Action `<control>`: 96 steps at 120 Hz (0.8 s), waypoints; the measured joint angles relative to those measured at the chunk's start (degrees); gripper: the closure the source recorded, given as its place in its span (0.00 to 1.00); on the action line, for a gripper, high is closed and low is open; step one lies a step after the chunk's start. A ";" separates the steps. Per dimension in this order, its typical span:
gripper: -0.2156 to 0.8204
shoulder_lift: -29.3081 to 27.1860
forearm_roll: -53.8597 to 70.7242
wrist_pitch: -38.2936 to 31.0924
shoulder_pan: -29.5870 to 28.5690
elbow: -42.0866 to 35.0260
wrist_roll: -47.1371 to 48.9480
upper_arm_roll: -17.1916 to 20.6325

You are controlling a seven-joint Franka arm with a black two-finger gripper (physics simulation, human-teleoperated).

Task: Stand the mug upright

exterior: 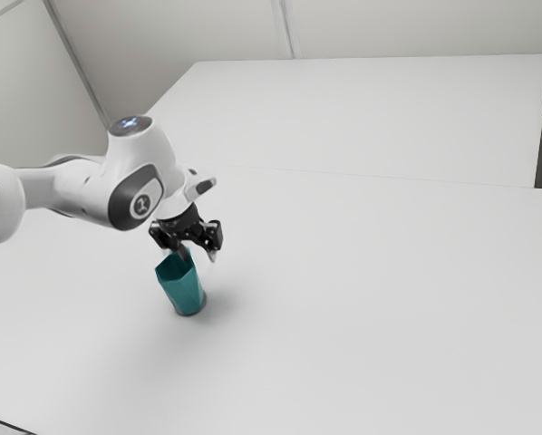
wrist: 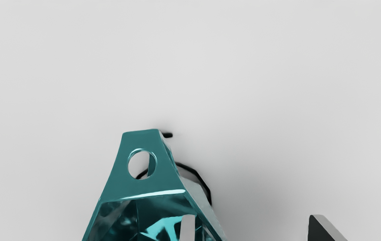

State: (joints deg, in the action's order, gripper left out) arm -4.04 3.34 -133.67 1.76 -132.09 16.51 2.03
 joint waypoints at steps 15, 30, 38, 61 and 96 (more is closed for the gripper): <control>0.38 -0.78 -0.30 0.76 0.35 2.39 0.40 0.27; 0.31 -0.81 -0.44 4.79 0.38 7.27 0.65 0.37; 0.29 -0.57 -0.51 7.85 0.36 10.61 0.36 0.42; 0.25 2.13 -1.94 19.54 0.30 22.81 -1.72 0.46; 0.24 4.98 -2.88 31.44 0.20 34.96 -7.53 0.36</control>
State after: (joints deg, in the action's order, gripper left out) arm 0.94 0.45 -102.23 1.97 -97.13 8.97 2.39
